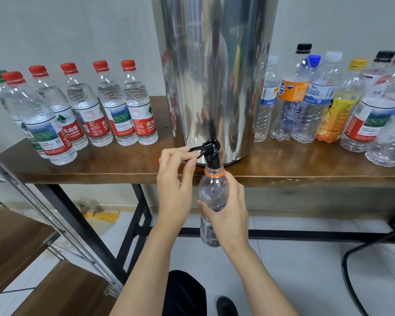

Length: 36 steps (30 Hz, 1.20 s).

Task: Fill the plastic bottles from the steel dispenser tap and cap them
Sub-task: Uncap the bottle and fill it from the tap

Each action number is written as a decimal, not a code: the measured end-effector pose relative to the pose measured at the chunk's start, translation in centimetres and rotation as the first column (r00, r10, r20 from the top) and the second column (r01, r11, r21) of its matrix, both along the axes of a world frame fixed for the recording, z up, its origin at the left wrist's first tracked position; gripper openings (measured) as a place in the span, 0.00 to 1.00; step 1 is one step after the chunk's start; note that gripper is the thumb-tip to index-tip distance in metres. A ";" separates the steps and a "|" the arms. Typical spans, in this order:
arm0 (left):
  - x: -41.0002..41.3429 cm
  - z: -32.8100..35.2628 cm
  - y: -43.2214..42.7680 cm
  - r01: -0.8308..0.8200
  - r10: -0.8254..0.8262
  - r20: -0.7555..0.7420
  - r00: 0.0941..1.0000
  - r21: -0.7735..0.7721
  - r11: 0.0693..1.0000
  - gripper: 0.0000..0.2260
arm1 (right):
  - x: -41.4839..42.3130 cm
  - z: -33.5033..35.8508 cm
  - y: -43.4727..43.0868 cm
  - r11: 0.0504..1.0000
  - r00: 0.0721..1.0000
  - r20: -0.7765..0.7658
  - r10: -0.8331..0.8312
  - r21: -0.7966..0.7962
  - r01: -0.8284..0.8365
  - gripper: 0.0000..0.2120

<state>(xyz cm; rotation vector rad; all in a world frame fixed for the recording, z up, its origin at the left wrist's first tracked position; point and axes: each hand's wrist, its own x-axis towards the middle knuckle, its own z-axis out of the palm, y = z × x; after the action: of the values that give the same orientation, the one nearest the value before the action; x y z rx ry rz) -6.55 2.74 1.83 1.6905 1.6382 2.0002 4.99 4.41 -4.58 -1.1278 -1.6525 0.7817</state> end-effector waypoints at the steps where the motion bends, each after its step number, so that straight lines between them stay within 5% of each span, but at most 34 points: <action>1: 0.0 0.0 0.0 0.002 -0.002 0.002 1.000 -0.002 1.000 0.09 | 0.0 0.0 0.0 1.000 1.000 -0.002 0.002 -0.003 -0.002 0.40; 36: -0.2 -0.2 0.0 0.028 -0.028 0.023 0.999 0.007 1.000 0.09 | 0.3 -0.1 0.0 1.000 1.000 0.002 0.012 -0.025 -0.012 0.40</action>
<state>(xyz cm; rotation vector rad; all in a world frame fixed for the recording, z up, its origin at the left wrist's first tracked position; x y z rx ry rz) -6.75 2.73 1.68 1.6758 1.5934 2.0068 5.27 4.43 -4.70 -1.1376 -1.6563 0.8108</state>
